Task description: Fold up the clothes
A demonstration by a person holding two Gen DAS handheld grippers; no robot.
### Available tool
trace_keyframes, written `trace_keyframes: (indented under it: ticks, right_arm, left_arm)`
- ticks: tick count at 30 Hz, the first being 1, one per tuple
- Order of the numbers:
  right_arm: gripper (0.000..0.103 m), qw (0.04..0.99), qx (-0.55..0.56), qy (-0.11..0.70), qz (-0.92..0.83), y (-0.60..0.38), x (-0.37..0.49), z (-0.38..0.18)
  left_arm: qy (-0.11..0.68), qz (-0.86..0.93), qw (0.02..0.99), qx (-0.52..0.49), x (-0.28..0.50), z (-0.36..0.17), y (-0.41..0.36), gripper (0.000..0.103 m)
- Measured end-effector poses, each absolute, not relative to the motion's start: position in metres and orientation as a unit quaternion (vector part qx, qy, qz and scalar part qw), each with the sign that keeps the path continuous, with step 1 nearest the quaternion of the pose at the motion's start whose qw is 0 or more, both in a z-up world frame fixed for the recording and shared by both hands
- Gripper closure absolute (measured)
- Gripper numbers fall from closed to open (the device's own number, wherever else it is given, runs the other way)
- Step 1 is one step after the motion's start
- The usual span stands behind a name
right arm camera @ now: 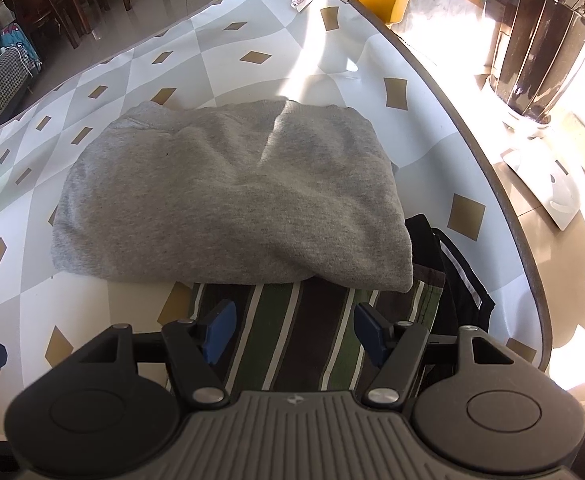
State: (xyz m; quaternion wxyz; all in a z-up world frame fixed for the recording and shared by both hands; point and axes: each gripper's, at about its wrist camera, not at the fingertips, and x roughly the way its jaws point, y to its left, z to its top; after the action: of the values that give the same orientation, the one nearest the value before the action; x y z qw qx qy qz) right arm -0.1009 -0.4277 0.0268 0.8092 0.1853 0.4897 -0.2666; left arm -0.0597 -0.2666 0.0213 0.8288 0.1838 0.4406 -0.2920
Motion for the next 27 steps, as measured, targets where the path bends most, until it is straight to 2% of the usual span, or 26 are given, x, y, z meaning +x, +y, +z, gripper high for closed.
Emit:
trace_keyframes:
  ticks: [27]
  right_arm:
    - [0.039, 0.810, 0.180, 0.495, -0.258, -0.4185, -0.1001, 0.0225]
  left_arm:
    - [0.442, -0.278, 0.833, 0.183, -0.0534, 0.0174, -0.2599, 0.000]
